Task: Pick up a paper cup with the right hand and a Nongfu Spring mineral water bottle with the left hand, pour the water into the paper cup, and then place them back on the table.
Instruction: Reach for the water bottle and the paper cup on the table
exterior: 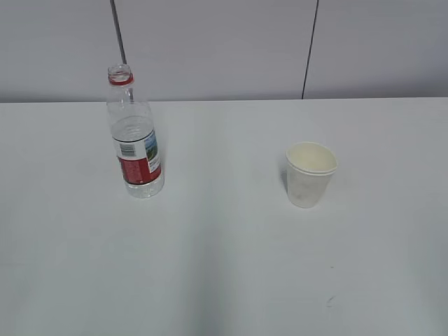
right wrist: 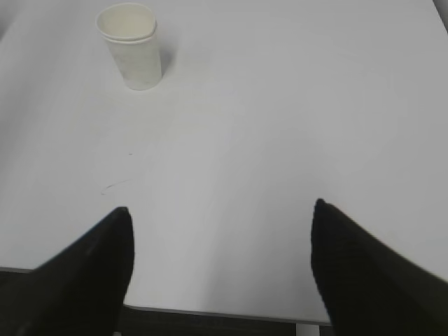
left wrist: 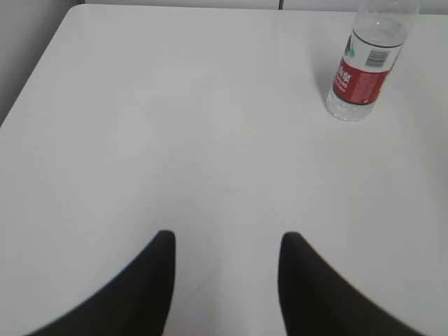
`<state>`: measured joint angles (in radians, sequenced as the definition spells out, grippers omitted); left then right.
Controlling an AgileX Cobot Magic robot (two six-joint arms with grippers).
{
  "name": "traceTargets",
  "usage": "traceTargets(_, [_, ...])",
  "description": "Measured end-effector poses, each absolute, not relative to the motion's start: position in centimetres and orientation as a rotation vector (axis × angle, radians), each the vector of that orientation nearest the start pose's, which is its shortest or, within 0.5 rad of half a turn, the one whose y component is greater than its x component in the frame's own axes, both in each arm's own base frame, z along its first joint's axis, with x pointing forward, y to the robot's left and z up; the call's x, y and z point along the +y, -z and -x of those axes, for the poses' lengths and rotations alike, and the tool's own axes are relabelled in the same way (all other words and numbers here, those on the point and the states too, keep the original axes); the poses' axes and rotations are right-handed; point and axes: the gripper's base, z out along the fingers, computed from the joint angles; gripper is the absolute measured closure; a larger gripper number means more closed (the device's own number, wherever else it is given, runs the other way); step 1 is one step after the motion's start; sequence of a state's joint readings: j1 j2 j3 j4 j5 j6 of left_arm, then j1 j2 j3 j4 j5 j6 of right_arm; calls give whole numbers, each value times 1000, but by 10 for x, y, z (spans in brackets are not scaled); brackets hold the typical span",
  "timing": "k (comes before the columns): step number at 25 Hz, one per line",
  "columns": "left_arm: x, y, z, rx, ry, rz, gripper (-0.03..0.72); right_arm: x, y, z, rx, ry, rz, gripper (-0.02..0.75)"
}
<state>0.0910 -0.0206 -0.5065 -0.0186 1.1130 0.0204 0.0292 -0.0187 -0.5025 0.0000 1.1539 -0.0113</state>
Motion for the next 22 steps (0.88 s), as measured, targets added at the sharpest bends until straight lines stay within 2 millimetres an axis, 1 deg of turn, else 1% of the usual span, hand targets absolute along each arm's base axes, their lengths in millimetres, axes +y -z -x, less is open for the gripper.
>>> traceTargets(22, [-3,-275,11,2068,-46,71,376,0,-270,12,2116,-20,44,150])
